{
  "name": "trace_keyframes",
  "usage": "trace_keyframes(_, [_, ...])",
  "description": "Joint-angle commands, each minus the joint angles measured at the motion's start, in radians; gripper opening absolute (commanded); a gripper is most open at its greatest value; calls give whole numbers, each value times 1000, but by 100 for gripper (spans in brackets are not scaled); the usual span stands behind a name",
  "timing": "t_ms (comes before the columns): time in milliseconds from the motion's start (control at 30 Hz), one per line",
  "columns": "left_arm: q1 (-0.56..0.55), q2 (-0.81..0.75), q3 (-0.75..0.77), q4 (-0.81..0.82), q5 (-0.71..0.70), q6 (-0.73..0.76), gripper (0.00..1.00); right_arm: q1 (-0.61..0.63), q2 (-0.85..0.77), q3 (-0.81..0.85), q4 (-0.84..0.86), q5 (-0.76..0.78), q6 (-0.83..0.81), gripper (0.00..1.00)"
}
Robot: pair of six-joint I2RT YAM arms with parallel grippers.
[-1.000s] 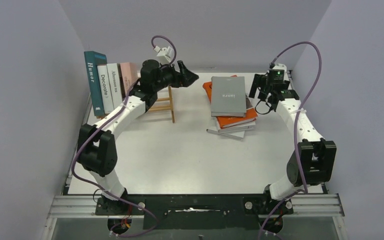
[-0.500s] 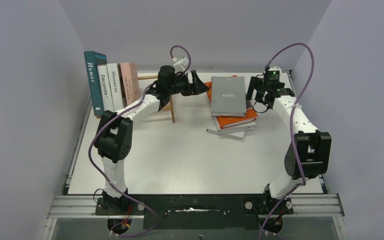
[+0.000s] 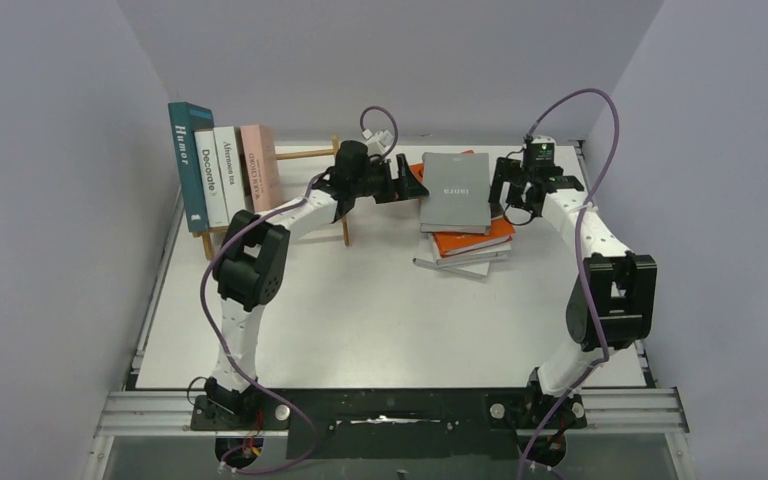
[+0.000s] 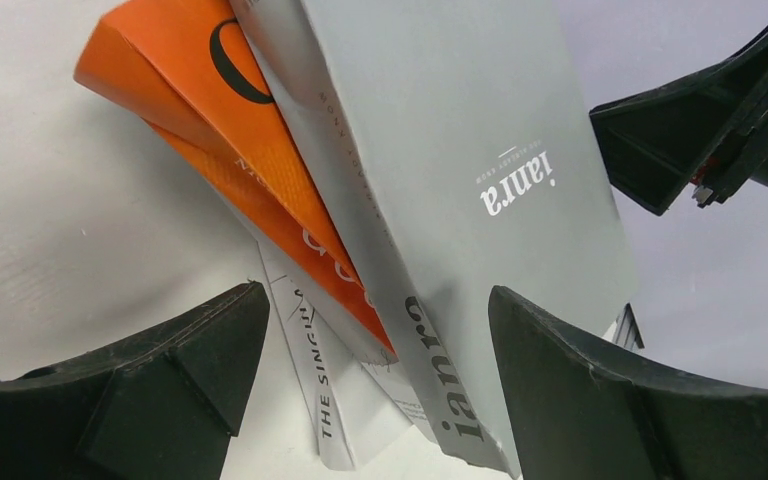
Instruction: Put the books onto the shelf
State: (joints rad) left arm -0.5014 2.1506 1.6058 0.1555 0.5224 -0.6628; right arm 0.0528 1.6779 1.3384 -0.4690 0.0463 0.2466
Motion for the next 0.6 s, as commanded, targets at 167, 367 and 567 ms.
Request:
trace_keyframes(167, [-14, 30, 86, 15, 48, -13, 82, 4, -9, 37, 40, -30, -20, 98])
trace_keyframes(367, [-14, 29, 82, 22, 61, -21, 82, 14, -5, 36, 47, -39, -23, 98])
trace_keyframes(567, [-14, 31, 57, 80, 98, -61, 82, 29, -8, 39, 50, -41, -27, 98])
